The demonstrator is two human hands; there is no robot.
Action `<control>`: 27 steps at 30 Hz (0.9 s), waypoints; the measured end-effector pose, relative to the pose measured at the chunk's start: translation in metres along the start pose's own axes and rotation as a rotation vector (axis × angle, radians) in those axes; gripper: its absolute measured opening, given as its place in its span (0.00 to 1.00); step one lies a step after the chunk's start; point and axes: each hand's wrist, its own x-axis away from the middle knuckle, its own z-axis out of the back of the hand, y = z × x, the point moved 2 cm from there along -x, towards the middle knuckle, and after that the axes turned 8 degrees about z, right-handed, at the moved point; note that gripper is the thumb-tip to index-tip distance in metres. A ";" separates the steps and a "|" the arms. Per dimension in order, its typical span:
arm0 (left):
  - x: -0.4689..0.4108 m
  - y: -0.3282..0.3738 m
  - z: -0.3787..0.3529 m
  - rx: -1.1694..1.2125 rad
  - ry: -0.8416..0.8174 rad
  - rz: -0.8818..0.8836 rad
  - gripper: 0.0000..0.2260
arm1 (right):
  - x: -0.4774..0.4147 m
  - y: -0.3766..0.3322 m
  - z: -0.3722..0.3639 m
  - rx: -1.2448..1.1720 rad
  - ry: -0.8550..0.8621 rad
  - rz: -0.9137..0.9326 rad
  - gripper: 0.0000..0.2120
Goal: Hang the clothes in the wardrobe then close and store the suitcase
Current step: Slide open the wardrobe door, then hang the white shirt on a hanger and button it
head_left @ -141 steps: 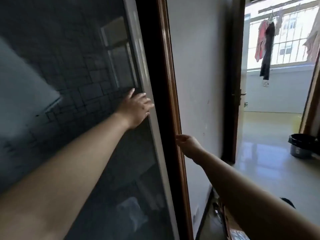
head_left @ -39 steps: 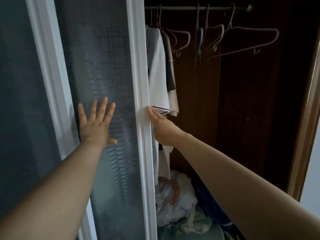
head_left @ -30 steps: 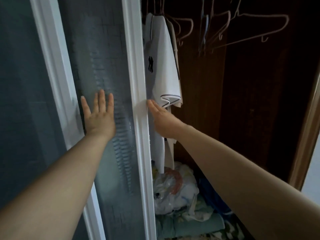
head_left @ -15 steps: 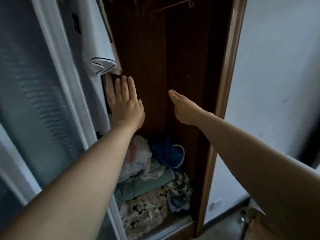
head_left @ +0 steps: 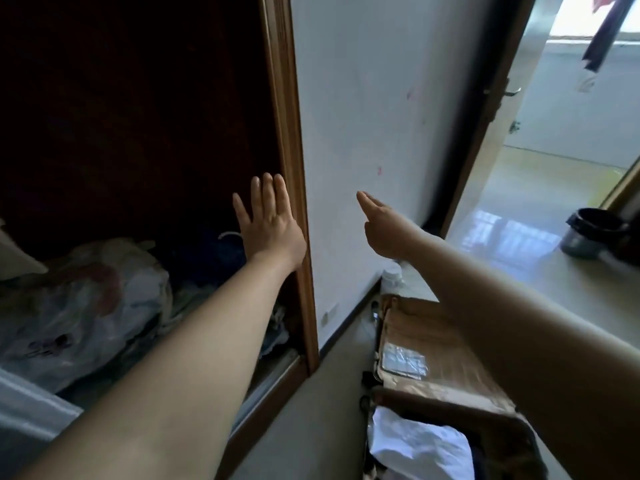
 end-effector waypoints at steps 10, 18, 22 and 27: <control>0.037 0.103 -0.173 -0.013 -0.483 -0.215 0.34 | 0.081 0.129 -0.109 -0.073 -0.152 -0.406 0.31; 0.095 0.148 -0.313 0.081 -0.828 -0.388 0.20 | 0.166 0.210 -0.230 -0.142 -0.281 -0.760 0.28; 0.141 0.172 -0.392 0.161 -0.991 -0.373 0.14 | 0.215 0.255 -0.308 -0.166 -0.336 -0.851 0.26; 0.209 0.200 -0.497 0.188 -1.106 -0.406 0.09 | 0.282 0.303 -0.405 -0.213 -0.428 -0.943 0.25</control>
